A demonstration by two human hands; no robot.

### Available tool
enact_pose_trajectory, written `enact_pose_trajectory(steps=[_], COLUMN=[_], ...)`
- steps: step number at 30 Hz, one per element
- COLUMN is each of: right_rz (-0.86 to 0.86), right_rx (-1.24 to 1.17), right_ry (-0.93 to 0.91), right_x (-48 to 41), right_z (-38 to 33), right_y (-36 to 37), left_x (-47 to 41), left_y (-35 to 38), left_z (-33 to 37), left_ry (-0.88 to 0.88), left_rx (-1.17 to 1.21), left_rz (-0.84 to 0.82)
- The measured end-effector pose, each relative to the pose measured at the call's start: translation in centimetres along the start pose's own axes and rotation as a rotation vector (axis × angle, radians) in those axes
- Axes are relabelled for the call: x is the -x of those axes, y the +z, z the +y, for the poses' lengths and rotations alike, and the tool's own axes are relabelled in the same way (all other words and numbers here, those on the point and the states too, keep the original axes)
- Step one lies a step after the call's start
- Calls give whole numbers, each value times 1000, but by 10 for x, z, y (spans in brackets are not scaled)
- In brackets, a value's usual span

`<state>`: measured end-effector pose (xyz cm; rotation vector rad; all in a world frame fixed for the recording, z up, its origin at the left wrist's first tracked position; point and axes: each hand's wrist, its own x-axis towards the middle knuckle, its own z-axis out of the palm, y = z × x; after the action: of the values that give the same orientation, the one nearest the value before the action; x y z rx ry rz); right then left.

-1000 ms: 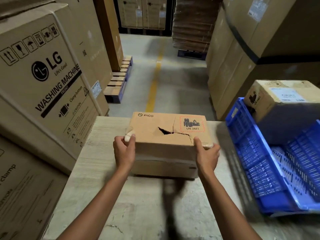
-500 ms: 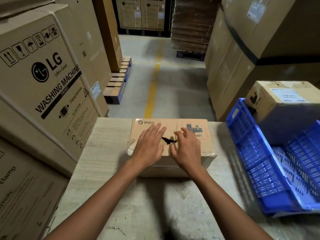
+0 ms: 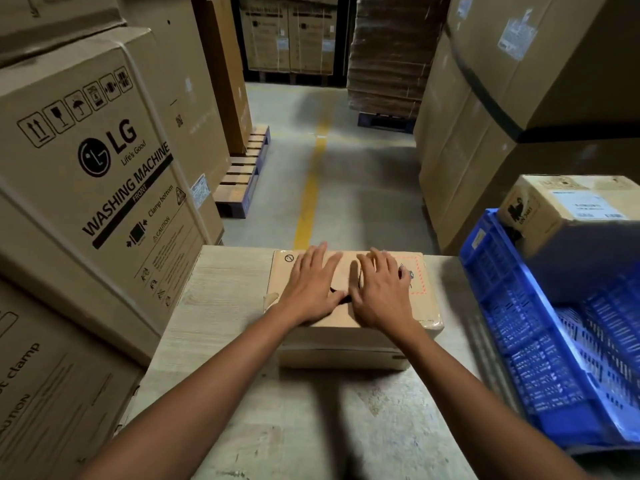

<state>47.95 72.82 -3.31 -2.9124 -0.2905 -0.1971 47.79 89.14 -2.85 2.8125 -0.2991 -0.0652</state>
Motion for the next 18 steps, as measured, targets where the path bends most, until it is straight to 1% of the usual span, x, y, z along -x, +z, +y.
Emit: enact_pose_trajectory(steps=[1, 3, 5, 8, 11, 14, 16, 18], right_rz=[-64, -166, -183, -179, -175, -274, -334, -354], right_rx=[4, 31, 52, 65, -3, -53, 24, 109], right_ry=[21, 36, 30, 39, 22, -58, -145, -179], right_x=[0, -2, -8, -14, -16, -12, -5, -2], right_z=[0, 0, 1, 2, 8, 18, 21, 18], right_y=[1, 2, 2, 1, -2, -6, -6, -5], left_x=[-1, -6, -13, -20, -18, -4, 9, 15], left_y=[3, 5, 1, -5, -8, -8, -2, 2], left_z=[0, 3, 4, 5, -1, -8, -8, -6], left_ry=[-46, -78, -91, -97, -62, -31, -65, -101], left_rx=[-25, -93, -127, -173, -119, -74, -107, -200], left_rz=[-34, -85, -91, -49, -59, -125, -124, -119])
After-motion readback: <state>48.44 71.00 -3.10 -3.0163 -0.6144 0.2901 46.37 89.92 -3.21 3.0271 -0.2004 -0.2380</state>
